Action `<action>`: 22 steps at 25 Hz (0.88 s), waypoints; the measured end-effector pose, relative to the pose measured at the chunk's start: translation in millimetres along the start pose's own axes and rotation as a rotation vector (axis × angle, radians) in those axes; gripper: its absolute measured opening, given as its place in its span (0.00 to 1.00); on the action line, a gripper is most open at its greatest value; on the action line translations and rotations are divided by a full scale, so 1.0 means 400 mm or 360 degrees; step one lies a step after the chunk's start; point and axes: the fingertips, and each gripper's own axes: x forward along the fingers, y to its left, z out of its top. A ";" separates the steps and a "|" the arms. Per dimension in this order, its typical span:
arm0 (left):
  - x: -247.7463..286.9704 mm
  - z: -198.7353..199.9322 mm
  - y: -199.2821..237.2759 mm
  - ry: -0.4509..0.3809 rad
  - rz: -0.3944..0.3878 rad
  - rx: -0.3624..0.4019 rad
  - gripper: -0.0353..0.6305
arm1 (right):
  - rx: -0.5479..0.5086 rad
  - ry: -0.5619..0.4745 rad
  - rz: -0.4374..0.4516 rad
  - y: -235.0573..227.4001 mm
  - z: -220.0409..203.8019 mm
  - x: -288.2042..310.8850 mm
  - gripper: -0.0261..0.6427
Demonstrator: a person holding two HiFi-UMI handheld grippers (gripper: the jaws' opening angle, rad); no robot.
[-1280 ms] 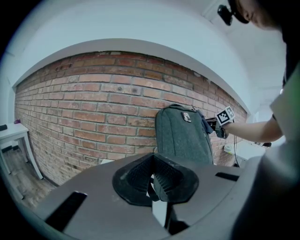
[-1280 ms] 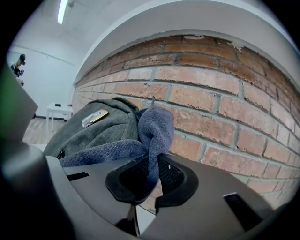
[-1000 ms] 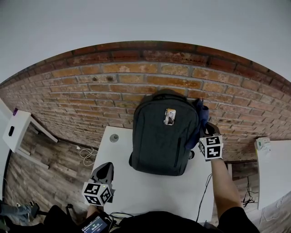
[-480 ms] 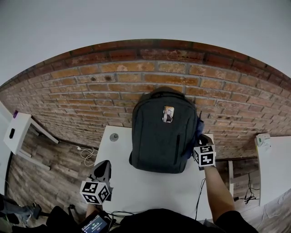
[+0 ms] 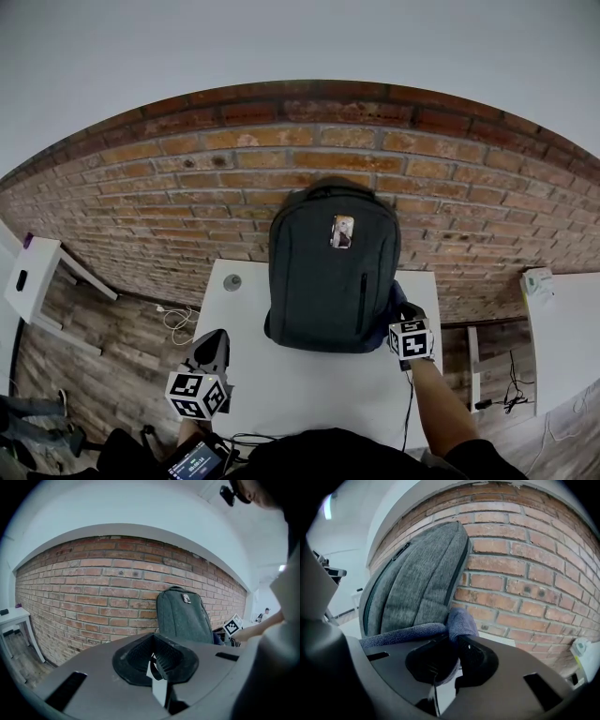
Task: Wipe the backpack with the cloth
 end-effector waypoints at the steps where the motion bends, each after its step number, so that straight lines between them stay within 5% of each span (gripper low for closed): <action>1: 0.001 0.002 -0.003 -0.0003 -0.0007 0.0004 0.05 | 0.0010 0.0020 0.0006 0.005 -0.021 -0.001 0.11; 13: 0.003 0.010 -0.005 -0.0006 -0.0055 0.0025 0.05 | 0.0095 0.0308 0.0071 0.092 -0.269 -0.020 0.11; 22: 0.014 -0.001 -0.006 -0.0003 -0.0068 0.0001 0.05 | 0.0130 0.0278 0.0061 0.079 -0.238 -0.019 0.11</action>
